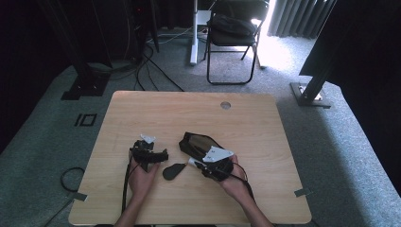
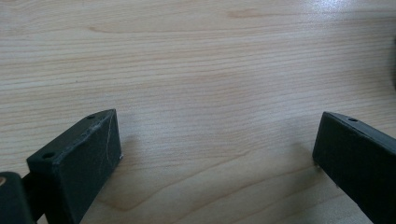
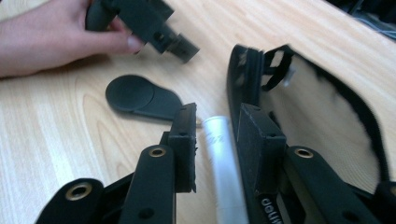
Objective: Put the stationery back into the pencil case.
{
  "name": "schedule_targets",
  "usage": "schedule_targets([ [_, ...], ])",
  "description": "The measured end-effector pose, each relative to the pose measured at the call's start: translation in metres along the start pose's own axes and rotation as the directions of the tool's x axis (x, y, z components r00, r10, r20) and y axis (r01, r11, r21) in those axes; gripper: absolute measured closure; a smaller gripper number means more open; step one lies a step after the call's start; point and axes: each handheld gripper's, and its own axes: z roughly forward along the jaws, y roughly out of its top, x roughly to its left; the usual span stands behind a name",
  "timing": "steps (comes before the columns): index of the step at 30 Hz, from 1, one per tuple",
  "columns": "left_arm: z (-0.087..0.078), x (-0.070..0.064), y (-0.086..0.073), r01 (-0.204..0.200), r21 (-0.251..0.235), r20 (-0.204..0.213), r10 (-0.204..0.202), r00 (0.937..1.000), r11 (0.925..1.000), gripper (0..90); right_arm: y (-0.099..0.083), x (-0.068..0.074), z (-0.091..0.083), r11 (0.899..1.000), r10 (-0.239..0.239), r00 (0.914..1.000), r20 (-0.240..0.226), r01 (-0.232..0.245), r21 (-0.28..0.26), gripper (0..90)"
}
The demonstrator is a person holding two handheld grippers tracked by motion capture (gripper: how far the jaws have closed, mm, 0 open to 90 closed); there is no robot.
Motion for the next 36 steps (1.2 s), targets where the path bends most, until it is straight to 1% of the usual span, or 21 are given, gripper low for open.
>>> schedule_targets([
  [4,0.000,0.000,0.000,0.000,0.000,0.000,0.000,1.0000,1.0000,1.3,-0.007,0.006,0.007,1.000,-0.005,0.9999,-0.014,0.006,0.026,66.3],
  [6,0.000,0.000,0.000,0.000,0.000,0.000,0.000,1.0000,1.0000,1.3,-0.010,0.008,0.011,0.999,-0.007,0.9999,-0.012,0.007,0.037,66.0],
  [10,0.000,0.000,0.000,0.000,0.000,0.000,0.000,1.0000,1.0000,1.3,-0.015,0.009,0.016,0.999,0.000,0.9999,-0.015,0.001,0.053,65.3],
  [14,0.000,0.000,0.000,0.000,0.000,0.000,0.000,1.0000,1.0000,1.3,-0.023,0.007,0.023,0.996,0.006,1.0000,0.004,-0.006,0.085,62.7],
  [18,0.000,0.000,0.000,-0.002,0.002,0.000,0.002,1.0000,1.0000,1.3,-0.027,0.005,0.028,0.994,0.020,0.9998,0.010,-0.021,0.103,60.8],
  [24,0.000,0.000,0.000,0.000,0.000,0.000,0.000,1.0000,1.0000,1.3,-0.030,0.004,0.034,0.991,0.002,0.9993,0.037,-0.007,0.133,58.1],
  [28,0.000,0.000,0.000,0.000,0.000,0.000,0.000,1.0000,1.0000,1.3,-0.030,0.004,0.038,0.989,-0.016,0.9978,0.065,0.007,0.146,56.2],
  [31,0.000,0.000,0.000,0.000,0.000,0.000,0.000,1.0000,1.0000,1.3,-0.031,0.003,0.040,0.989,-0.018,0.9973,0.072,0.008,0.150,55.6],
  [34,0.000,0.000,0.000,0.000,0.000,0.000,0.000,1.0000,1.0000,1.3,-0.032,0.002,0.044,0.986,-0.011,0.9970,0.076,-0.001,0.165,55.8],
  [36,0.000,0.000,0.000,0.000,0.000,0.000,0.000,1.0000,1.0000,1.3,-0.033,0.001,0.046,0.984,-0.015,0.9973,0.072,0.002,0.176,61.5],
])
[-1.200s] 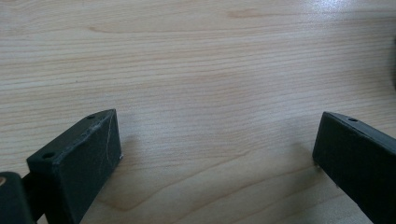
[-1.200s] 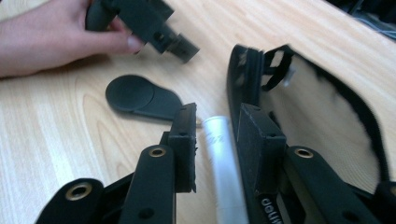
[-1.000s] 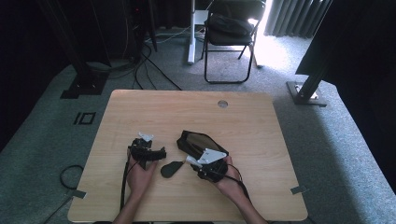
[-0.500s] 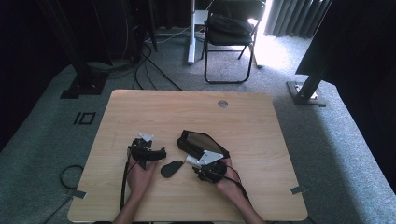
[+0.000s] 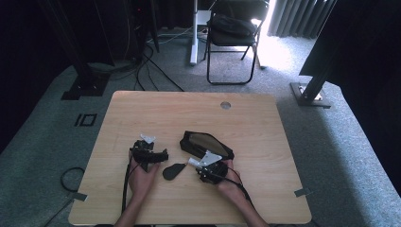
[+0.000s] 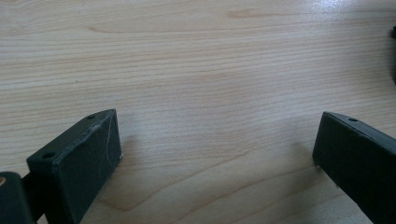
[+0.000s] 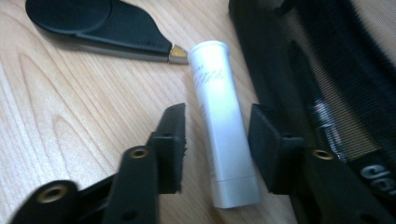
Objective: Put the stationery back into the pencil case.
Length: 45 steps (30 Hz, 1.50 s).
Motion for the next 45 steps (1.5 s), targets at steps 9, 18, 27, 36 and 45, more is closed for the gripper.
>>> schedule_targets([
  [9,0.000,0.000,0.000,0.000,0.000,0.000,0.000,1.0000,1.0000,1.3,0.000,0.000,0.005,0.999,0.002,0.9995,-0.032,-0.001,0.032,67.9],
  [18,0.000,0.000,0.000,-0.002,0.001,0.000,0.002,1.0000,1.0000,1.3,0.003,-0.004,0.005,0.997,0.054,0.9955,-0.078,-0.049,0.059,70.2],
  [27,0.000,0.000,0.000,-0.001,0.001,0.000,0.001,1.0000,1.0000,1.3,0.002,-0.005,0.004,0.995,0.077,0.9927,-0.093,-0.071,0.071,70.8],
  [36,0.000,0.000,0.000,0.000,0.000,0.000,0.000,1.0000,1.0000,1.3,0.002,0.001,0.003,0.998,0.042,0.9967,-0.069,-0.038,0.059,70.9],
  [45,0.000,0.000,0.000,0.000,0.000,0.000,0.000,1.0000,1.0000,1.3,0.003,0.005,0.001,0.998,0.028,0.9973,-0.068,-0.024,0.056,70.9],
])
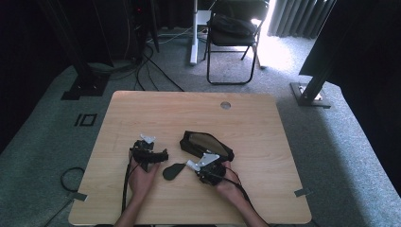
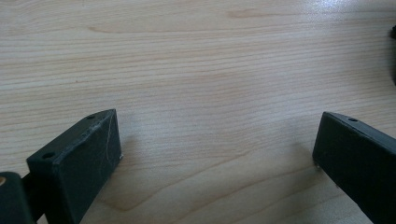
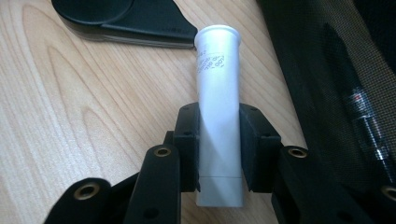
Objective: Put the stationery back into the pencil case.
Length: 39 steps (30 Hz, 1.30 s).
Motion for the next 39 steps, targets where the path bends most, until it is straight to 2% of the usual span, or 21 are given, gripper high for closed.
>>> schedule_targets([
  [17,0.000,0.000,0.000,-0.001,0.000,0.001,0.001,1.0000,1.0000,1.3,0.008,0.004,-0.017,0.998,-0.023,0.9996,0.017,0.024,-0.052,70.9],
  [39,0.000,0.000,0.000,-0.001,0.000,0.001,0.001,1.0000,1.0000,1.3,0.016,0.007,-0.034,0.995,-0.030,0.9994,0.017,0.031,-0.097,71.0],
])
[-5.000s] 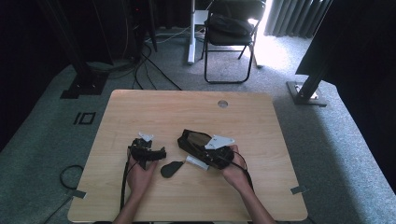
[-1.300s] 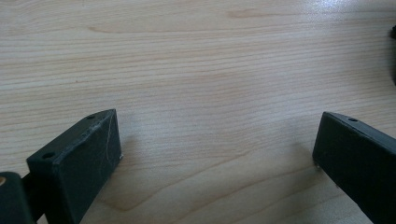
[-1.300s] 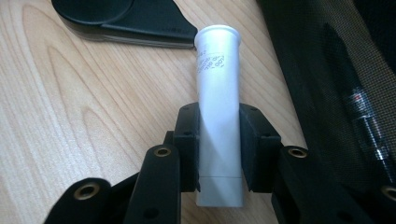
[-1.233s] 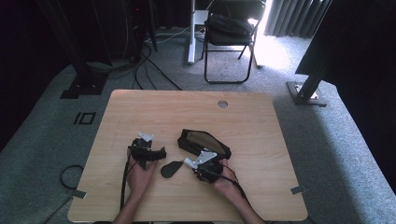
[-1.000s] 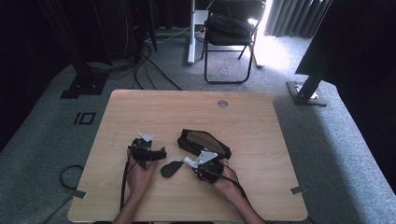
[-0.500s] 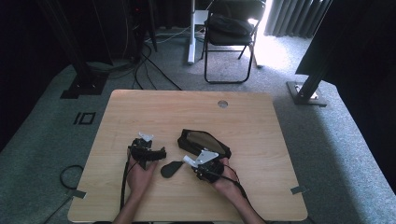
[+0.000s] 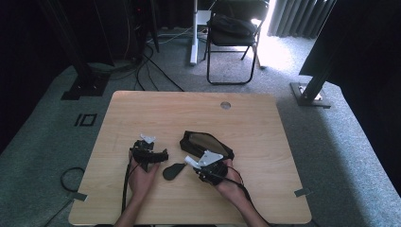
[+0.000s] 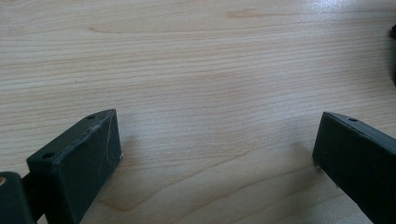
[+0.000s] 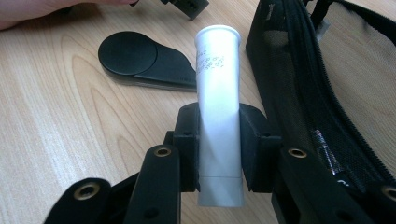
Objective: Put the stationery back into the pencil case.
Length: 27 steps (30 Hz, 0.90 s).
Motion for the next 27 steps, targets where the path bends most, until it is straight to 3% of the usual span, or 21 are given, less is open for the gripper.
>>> schedule_targets([
  [27,0.000,0.000,0.000,0.000,0.000,0.000,0.000,1.0000,1.0000,1.3,0.009,-0.007,-0.019,0.999,0.009,0.9996,0.025,-0.008,-0.052,70.9],
])
